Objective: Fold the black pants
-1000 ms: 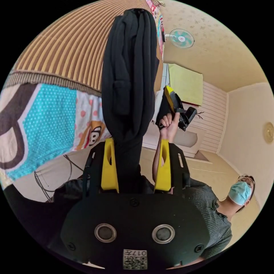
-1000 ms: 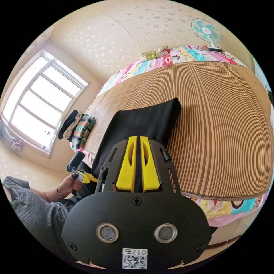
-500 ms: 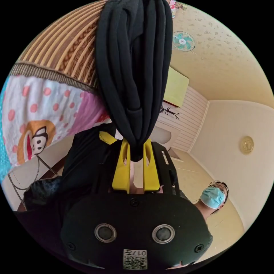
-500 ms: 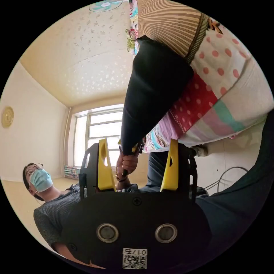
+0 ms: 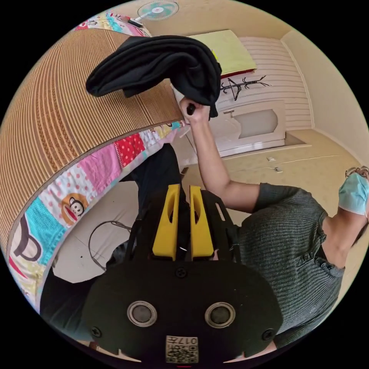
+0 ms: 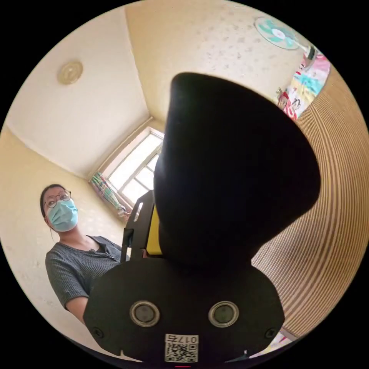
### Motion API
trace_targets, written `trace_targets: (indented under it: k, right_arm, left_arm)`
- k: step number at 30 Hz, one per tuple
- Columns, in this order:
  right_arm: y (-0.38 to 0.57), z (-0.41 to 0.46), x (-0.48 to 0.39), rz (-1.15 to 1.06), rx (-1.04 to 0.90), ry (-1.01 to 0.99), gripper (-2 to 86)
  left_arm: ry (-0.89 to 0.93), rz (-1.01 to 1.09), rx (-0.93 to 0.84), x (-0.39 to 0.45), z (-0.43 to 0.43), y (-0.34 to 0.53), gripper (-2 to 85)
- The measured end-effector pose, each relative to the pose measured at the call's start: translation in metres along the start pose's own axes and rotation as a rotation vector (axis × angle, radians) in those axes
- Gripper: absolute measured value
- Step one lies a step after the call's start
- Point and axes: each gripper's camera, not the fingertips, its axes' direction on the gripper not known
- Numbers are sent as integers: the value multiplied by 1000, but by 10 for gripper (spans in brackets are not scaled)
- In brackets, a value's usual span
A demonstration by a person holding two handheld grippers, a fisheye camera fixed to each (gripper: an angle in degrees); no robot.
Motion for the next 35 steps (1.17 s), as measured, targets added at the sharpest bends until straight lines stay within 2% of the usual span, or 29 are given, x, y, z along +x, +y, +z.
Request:
trace_targets:
  k: [3, 8, 10, 13, 14, 15, 18, 24, 27, 30, 32, 35]
  right_arm:
    - [-60, -56, -50, -153, 69, 153, 163]
    - [-84, -175, -74, -200, 307, 320, 144]
    - [-73, -221, -59, -84, 390, 390, 135]
    - [-14, -296, -5, 346, 596, 559, 120]
    - [20, -315, 17, 573, 662, 665, 113]
    - [47, -327, 36, 633, 696, 609, 106]
    - [84, -336, 46, 551, 824, 380, 102]
    - [96, -304, 5, 651, 765, 650, 97]
    - [117, -266, -8, 629, 677, 720, 52]
    - [148, -212, -27, 567, 613, 873, 24]
    - [169, -177, -32, 510, 565, 926, 16]
    - [202, -128, -15, 544, 470, 923, 9]
  left_arm:
    - [-12, -86, 75, -10, -13, 12, 51]
    - [53, -262, 221, -40, -24, 33, 51]
    - [67, -301, 252, -45, -23, 37, 51]
    - [51, -350, 255, -48, -16, 37, 51]
    - [46, -363, 245, -49, -11, 34, 51]
    - [46, -368, 240, -48, -9, 33, 51]
    - [62, -381, 220, -44, 6, 19, 52]
    - [30, -290, 287, -12, 17, -12, 64]
    - [-82, -268, 390, 3, 2, -9, 76]
    - [-331, -347, 557, 12, -46, 18, 104]
    - [-607, -454, 705, 21, -93, 49, 120]
    - [-962, -639, 792, 14, -138, 76, 136]
